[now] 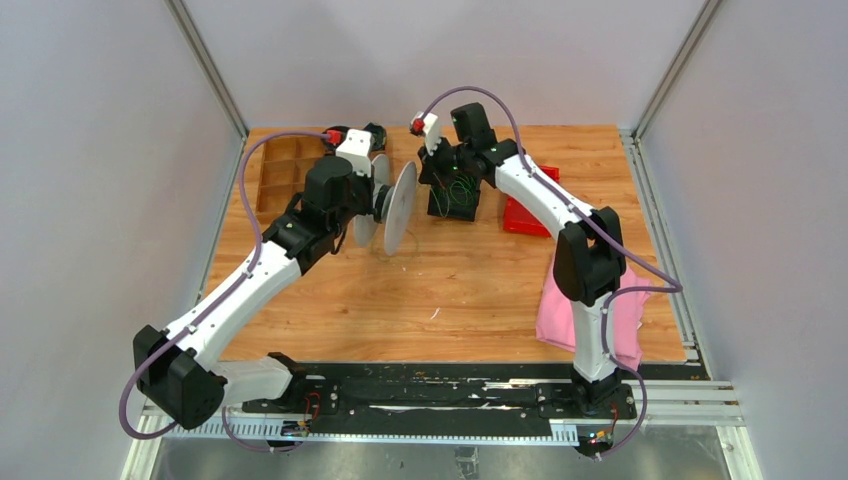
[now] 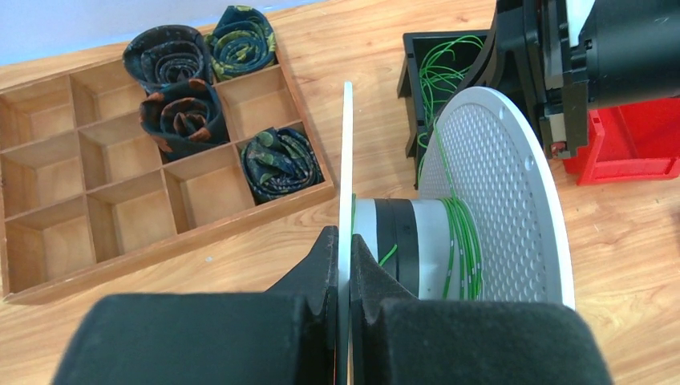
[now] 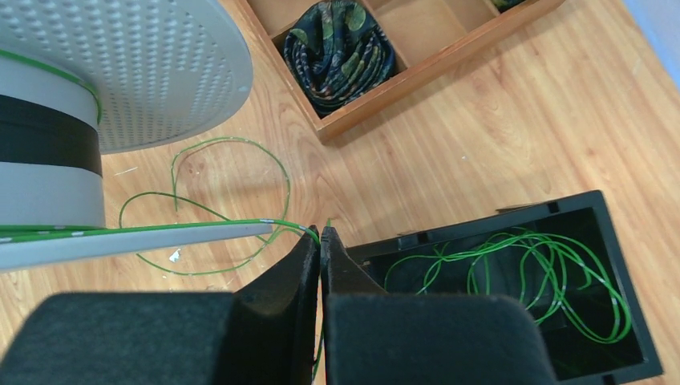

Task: Wrap the cables
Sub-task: Wrap the cable around the cable reel.

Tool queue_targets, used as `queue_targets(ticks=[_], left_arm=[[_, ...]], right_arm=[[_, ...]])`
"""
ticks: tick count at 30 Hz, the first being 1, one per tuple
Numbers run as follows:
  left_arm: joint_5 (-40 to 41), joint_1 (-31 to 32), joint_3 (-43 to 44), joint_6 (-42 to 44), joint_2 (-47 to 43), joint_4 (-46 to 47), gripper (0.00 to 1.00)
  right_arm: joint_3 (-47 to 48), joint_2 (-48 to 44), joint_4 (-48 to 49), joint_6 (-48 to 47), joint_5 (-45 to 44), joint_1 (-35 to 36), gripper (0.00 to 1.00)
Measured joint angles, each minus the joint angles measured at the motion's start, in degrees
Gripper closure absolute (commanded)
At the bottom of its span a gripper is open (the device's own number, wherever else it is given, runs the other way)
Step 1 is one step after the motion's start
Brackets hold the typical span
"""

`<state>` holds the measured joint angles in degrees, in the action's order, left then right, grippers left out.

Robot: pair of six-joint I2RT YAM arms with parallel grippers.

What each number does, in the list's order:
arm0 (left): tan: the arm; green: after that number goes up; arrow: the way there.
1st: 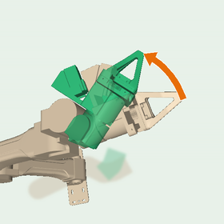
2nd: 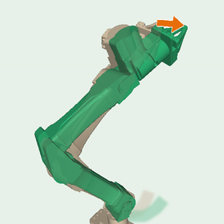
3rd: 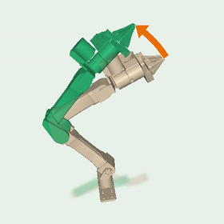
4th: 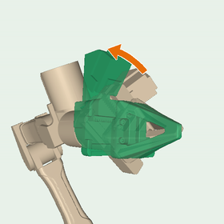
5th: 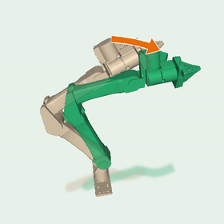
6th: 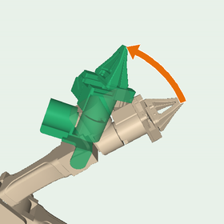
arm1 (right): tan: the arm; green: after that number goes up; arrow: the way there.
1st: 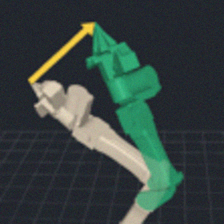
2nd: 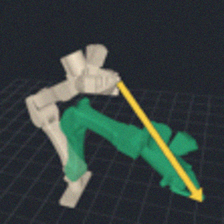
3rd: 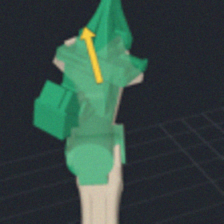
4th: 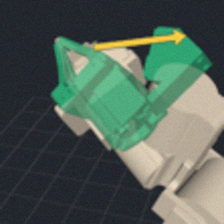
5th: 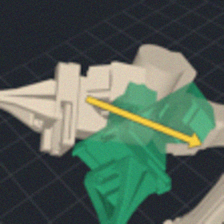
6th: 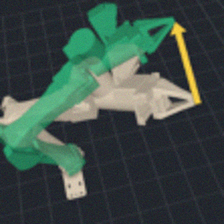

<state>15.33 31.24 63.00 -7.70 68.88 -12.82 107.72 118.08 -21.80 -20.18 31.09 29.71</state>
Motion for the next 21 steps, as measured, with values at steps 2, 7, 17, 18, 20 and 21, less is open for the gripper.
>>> queue_targets(ticks=[2,7,17,18,20,21], left_arm=[[-0.2,-0.1,0.1,-0.2,0.0,-0.4,1.00],[-0.6,-0.5,0.4,-0.6,-0.1,-1.1,1.00],[-1.2,-2.4,1.9,-1.5,-1.6,-2.5,1.00],[-1.2,-2.6,2.2,-1.6,-1.7,-2.7,1.00],[-1.2,-3.0,3.0,-1.8,-1.9,-2.9,1.00],[-1.2,-3.1,3.3,-1.9,-2.0,-2.9,1.00]], right_arm=[[-1.2,0.0,0.8,0.7,0.5,0.0,0.97],[-2.7,0.0,1.5,1.3,-0.2,-0.7,0.92],[-7.2,0.0,2.5,1.6,-3.0,-1.6,0.81],[-7.9,0.0,2.5,1.6,-3.2,-1.6,0.81],[-9.4,0.0,2.5,1.5,-3.4,-1.6,0.82],[-10.1,0.0,2.5,1.5,-3.5,-1.6,0.82]])
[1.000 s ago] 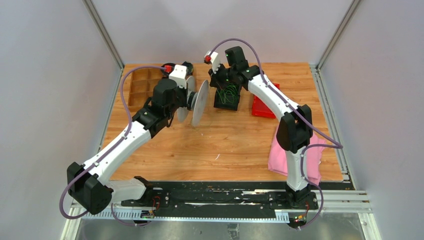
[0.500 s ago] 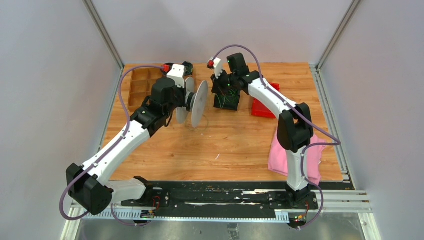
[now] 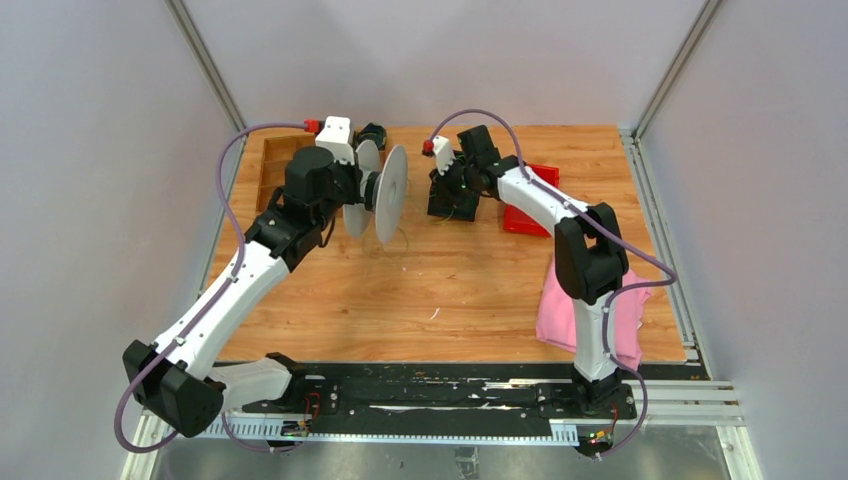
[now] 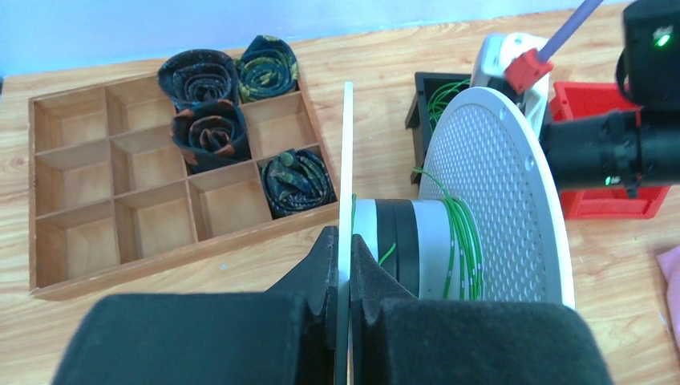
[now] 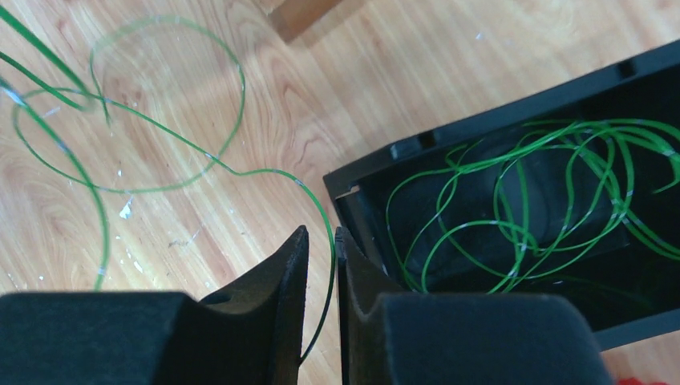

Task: Wrap the cables
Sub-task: Wrap the cable around the cable reel.

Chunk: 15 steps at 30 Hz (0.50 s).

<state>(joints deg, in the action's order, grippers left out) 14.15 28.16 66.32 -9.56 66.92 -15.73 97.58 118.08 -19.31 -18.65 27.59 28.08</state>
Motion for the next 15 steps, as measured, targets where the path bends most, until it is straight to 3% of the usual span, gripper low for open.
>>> queue_targets(ticks=[7,15], left_arm=[[-0.1,-0.5,1.3,-0.4,0.0,-0.1,1.00],[-0.4,-2.3,2.2,-1.4,0.0,-1.2,1.00]], right_arm=[[-5.2,-1.2,0.0,0.0,0.1,0.0,0.99],[-12.9,-8.6,-0.1,0.3,0.5,-0.7,0.99]])
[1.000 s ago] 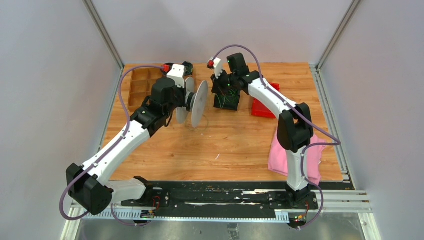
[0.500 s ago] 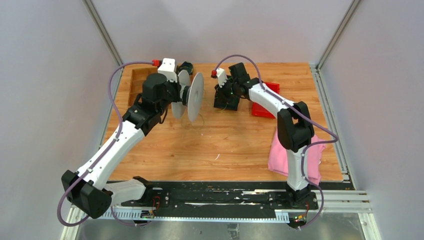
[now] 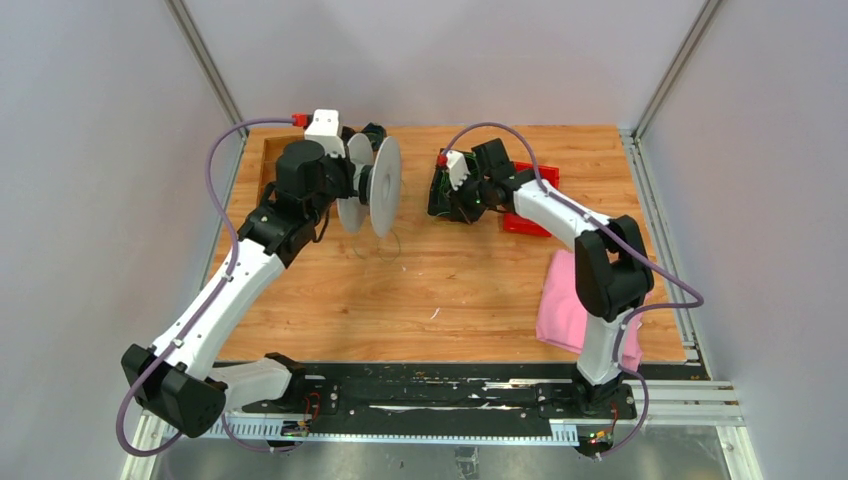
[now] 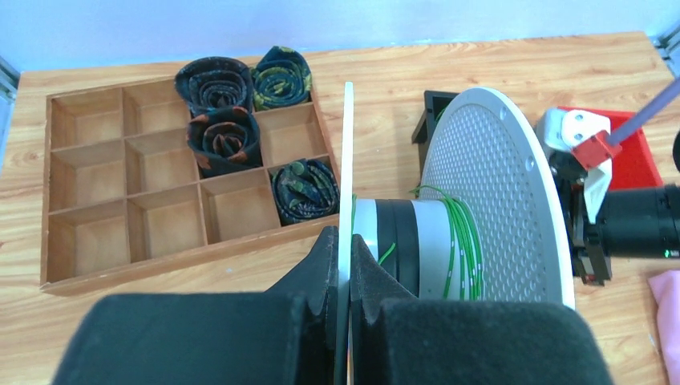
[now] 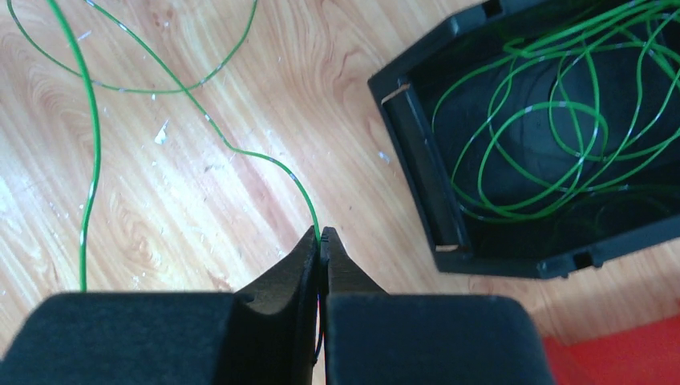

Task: Wrap the cables
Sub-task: Wrap the cable around the cable reel.

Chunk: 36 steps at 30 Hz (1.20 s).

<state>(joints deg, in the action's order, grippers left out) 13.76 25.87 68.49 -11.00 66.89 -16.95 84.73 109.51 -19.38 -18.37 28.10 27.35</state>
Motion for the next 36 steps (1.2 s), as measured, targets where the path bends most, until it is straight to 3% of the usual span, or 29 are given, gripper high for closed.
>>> queue_targets(ticks=[13,18,26,36], left_arm=[[-0.3,-2.0,3.8,-1.9,0.0,-0.4,1.00],[-0.2,-2.1,3.8,-2.3,0.0,-1.0,1.00],[-0.9,-2.2,3.8,-2.5,0.0,-1.2,1.00],[-2.2,-2.2,3.8,-2.5,0.0,-1.2,1.00]], right_arm=[[-14.9,-6.5,-0.4,-1.6,-1.0,-0.8,0.99],[-17.3,-9.2,-1.5,-3.2,-1.6,-1.0,0.91],[-14.9,-12.2,-3.0,-2.3,1.5,-1.4,0.67],[-4.4,-8.8,-2.5,8.9,5.6,-1.4,0.61]])
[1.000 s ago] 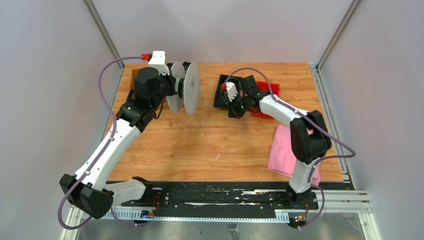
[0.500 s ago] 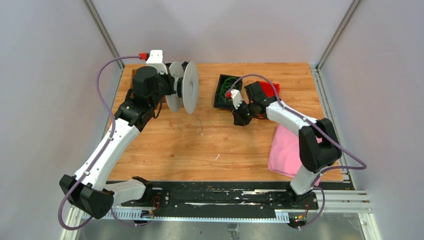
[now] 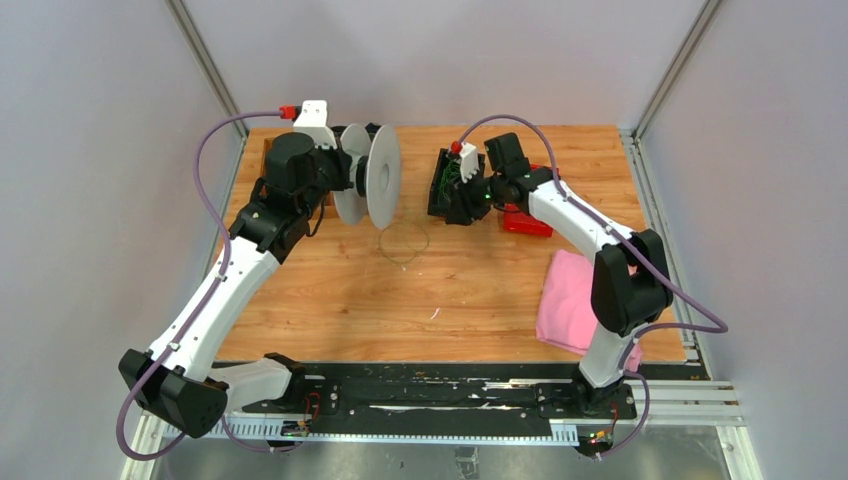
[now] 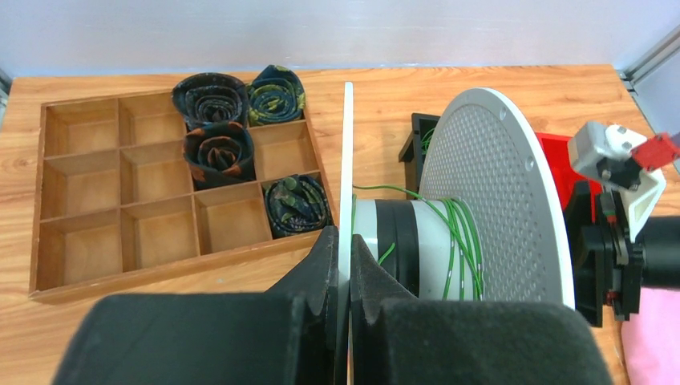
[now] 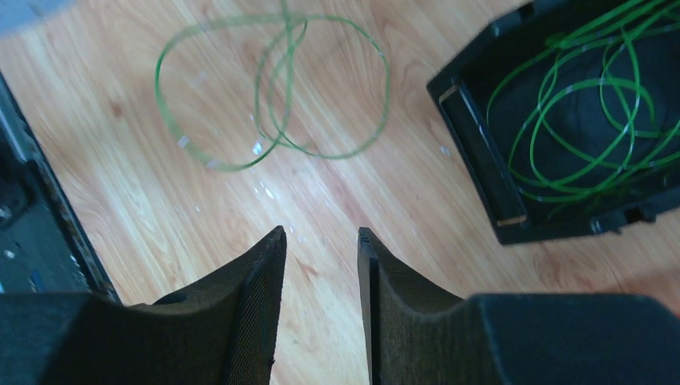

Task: Wrap the cables
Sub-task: Wrap the cable around the cable reel.

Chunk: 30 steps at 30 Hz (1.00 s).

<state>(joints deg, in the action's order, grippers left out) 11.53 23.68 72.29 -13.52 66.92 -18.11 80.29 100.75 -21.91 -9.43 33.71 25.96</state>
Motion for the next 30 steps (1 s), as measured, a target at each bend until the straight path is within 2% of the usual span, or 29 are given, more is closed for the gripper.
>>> queue_targets(ticks=[6,14,24,30], left_arm=[[-0.5,0.0,-0.2,0.0,0.0,0.0,1.00],[-2.2,0.0,-0.3,-0.2,0.0,0.0,1.00],[-3.7,0.0,-0.3,-0.7,0.0,0.0,1.00],[-3.9,0.0,-0.3,-1.1,0.0,0.0,1.00]], right_arm=[[4.4,1.9,1.2,5.2,3.3,0.0,0.61],[4.6,1.9,3.3,5.5,4.7,0.0,0.61],[3.7,6.2,18.8,12.8,13.6,0.3,0.56],[2.6,10.7,23.1,15.4,15.2,1.3,0.56]])
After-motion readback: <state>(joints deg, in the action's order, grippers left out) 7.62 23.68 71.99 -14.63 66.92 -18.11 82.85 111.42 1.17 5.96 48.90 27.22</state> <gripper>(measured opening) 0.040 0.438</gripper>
